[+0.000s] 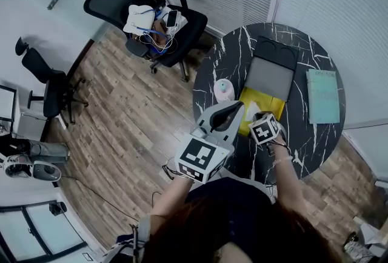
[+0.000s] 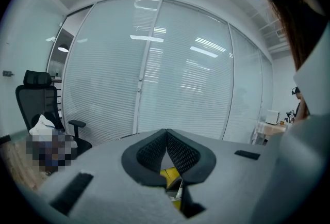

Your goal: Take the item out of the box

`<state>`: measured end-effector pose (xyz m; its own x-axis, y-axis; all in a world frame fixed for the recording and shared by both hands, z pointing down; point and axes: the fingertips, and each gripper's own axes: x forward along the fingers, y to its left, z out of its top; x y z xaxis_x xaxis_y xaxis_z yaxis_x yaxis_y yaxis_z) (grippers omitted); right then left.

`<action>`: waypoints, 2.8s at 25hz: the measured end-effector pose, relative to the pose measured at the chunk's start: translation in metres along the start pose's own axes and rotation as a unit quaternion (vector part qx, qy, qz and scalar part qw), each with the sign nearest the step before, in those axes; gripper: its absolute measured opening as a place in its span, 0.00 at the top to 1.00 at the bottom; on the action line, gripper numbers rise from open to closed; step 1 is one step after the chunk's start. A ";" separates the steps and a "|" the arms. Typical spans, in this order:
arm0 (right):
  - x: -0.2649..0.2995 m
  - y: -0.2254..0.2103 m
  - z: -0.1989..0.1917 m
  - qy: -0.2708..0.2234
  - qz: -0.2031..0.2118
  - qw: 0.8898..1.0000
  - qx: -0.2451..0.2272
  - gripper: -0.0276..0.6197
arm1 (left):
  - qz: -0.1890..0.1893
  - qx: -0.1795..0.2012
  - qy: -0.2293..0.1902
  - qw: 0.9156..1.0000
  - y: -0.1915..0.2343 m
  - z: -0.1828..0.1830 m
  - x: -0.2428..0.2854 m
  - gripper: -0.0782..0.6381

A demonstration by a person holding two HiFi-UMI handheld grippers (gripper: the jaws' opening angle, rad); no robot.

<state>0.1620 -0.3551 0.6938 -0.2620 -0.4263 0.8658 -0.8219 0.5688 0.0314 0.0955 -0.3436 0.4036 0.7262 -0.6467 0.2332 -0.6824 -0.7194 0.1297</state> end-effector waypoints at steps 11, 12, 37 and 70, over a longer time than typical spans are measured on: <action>-0.027 0.003 -0.002 -0.025 -0.035 0.999 0.006 0.92 | -0.011 0.013 -0.017 1.000 -0.012 0.007 -0.014 0.85; -0.030 0.004 -0.001 -0.029 -0.038 0.999 0.007 0.92 | -0.012 0.014 -0.019 1.000 -0.014 0.007 -0.016 0.85; -0.121 0.020 0.004 -0.126 -0.112 0.985 0.041 0.92 | -0.048 0.033 -0.036 0.998 -0.056 0.011 -0.070 0.85; -0.232 0.110 0.002 -0.233 -0.183 0.953 0.059 0.92 | -0.062 0.034 -0.084 0.994 -0.091 0.009 -0.180 0.85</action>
<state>0.1313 -0.1952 0.4949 -0.1209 -0.8626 0.4912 -0.9453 0.2511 0.2082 0.0272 -0.1643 0.3410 0.8118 -0.5815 0.0541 -0.5840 -0.8077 0.0810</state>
